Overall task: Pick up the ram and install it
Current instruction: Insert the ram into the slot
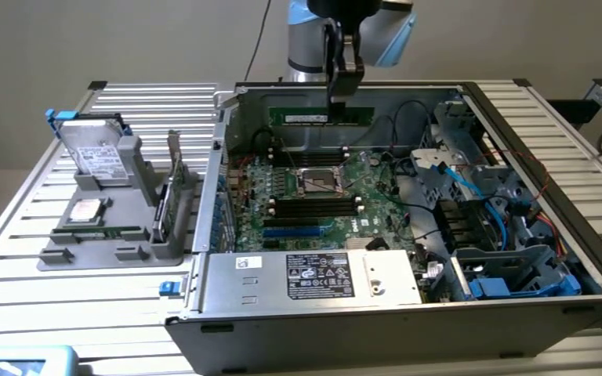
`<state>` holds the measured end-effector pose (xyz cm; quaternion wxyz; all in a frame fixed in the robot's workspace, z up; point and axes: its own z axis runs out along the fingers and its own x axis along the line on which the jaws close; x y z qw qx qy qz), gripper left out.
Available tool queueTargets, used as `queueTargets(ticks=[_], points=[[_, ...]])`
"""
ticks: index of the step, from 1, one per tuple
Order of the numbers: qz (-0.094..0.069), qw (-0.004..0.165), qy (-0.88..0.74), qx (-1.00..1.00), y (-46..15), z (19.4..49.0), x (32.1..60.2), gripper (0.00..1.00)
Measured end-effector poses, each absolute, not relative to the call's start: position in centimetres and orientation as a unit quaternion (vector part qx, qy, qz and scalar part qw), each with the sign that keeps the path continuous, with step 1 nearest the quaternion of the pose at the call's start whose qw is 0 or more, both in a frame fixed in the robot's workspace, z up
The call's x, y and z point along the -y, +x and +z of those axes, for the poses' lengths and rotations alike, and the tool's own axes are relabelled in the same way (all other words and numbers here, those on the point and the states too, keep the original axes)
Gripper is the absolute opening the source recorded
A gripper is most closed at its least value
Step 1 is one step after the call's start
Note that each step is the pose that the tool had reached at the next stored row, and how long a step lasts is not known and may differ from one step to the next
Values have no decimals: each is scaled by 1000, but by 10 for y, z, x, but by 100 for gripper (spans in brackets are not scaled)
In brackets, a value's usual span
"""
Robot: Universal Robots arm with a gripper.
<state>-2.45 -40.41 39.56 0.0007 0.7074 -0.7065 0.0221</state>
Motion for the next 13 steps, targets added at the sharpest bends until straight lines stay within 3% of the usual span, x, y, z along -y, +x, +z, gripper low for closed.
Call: queueTargets(ticks=[13], points=[[21,0,707,707,-25,382,404,13]])
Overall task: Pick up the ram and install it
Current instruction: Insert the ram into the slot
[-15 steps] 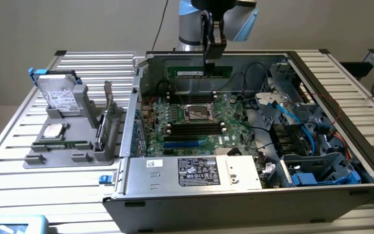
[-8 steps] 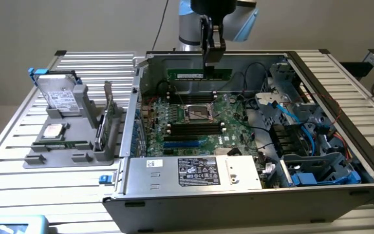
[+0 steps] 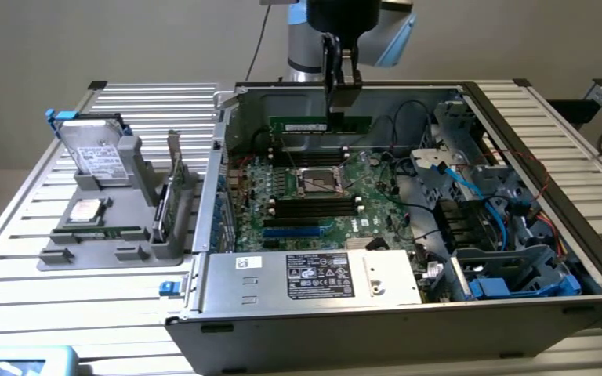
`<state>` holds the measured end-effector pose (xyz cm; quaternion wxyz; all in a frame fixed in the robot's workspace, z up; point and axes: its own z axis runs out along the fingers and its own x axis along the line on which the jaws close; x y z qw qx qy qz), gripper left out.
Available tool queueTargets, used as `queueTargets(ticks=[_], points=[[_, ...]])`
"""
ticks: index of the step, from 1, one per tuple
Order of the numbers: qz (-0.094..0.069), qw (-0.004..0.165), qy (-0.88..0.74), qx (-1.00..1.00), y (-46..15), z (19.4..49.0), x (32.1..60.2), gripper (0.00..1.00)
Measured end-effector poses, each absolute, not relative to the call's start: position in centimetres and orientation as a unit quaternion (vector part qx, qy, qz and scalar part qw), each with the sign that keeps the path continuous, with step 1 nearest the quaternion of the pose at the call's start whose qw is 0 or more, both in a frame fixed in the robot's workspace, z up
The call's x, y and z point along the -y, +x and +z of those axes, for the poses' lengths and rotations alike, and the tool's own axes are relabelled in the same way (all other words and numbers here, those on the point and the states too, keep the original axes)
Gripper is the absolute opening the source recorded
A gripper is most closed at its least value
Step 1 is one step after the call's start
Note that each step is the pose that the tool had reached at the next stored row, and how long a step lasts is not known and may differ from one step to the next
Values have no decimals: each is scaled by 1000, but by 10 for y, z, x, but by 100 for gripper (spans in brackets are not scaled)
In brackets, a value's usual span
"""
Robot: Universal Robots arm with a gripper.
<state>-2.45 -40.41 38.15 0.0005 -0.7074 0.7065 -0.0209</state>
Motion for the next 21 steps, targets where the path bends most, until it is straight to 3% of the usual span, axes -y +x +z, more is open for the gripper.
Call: queueTargets(ticks=[21], points=[[-17,4,-707,-707,-25,357,404,13]])
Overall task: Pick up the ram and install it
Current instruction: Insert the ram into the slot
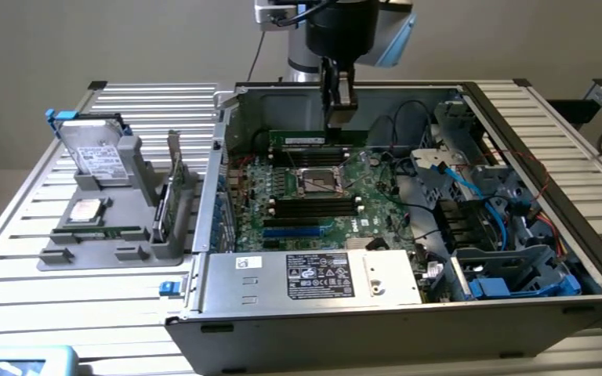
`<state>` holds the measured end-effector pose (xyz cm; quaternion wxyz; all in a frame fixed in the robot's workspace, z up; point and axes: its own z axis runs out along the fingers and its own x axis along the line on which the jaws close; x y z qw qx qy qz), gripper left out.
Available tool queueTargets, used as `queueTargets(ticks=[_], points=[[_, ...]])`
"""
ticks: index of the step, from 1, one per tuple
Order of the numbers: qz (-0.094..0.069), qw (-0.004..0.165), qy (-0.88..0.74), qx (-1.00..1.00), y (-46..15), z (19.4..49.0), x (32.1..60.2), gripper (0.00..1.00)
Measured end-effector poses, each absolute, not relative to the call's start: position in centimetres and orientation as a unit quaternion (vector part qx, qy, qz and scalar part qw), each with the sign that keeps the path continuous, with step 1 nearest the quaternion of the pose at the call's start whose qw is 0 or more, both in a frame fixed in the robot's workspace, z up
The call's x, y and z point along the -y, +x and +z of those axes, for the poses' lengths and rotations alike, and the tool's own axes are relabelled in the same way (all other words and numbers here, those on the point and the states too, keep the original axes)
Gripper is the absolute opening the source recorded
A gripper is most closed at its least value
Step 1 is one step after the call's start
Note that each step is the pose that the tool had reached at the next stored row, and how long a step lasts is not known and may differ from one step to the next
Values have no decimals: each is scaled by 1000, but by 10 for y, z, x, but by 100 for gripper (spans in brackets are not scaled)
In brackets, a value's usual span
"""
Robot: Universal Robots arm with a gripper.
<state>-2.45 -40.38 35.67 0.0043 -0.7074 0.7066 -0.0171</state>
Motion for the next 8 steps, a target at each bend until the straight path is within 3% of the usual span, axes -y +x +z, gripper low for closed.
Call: queueTargets(ticks=[8], points=[[-20,1,-707,-706,-24,347,401,13]])
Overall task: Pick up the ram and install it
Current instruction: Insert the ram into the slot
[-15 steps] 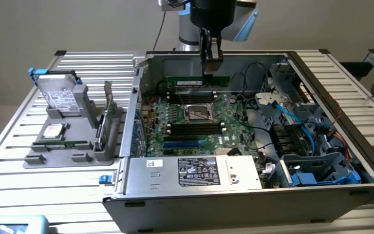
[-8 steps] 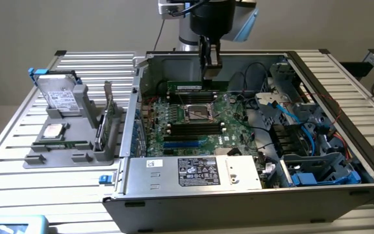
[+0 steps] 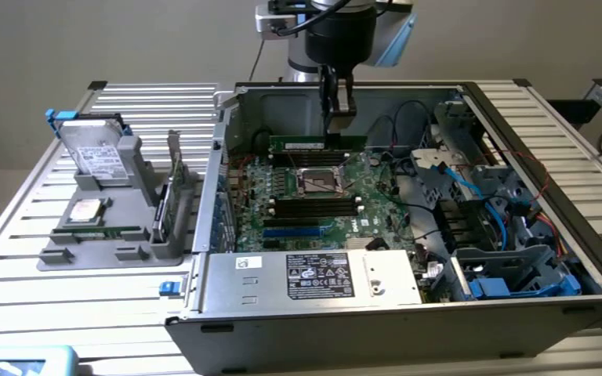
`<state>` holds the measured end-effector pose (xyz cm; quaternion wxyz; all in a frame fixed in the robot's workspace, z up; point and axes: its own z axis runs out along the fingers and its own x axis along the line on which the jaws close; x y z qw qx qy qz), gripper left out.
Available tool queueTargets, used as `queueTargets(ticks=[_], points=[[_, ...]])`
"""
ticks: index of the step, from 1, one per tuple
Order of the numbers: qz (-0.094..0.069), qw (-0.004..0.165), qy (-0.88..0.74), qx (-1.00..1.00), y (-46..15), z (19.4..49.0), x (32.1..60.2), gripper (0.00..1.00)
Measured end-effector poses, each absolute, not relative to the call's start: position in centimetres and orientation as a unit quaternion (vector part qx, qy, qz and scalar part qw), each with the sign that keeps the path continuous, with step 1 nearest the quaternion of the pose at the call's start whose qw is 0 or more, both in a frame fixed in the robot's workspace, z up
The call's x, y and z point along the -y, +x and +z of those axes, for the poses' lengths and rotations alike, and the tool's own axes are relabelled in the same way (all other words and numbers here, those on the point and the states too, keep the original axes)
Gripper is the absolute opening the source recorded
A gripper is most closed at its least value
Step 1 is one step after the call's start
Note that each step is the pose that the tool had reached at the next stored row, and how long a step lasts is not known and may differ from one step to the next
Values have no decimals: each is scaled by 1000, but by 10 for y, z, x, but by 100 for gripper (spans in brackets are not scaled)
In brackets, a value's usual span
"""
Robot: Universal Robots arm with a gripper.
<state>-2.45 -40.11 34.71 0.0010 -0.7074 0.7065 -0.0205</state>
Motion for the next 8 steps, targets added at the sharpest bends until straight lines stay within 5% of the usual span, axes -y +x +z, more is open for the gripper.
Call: queueTargets(ticks=[8], points=[[-25,-4,-707,-706,-25,342,393,13]])
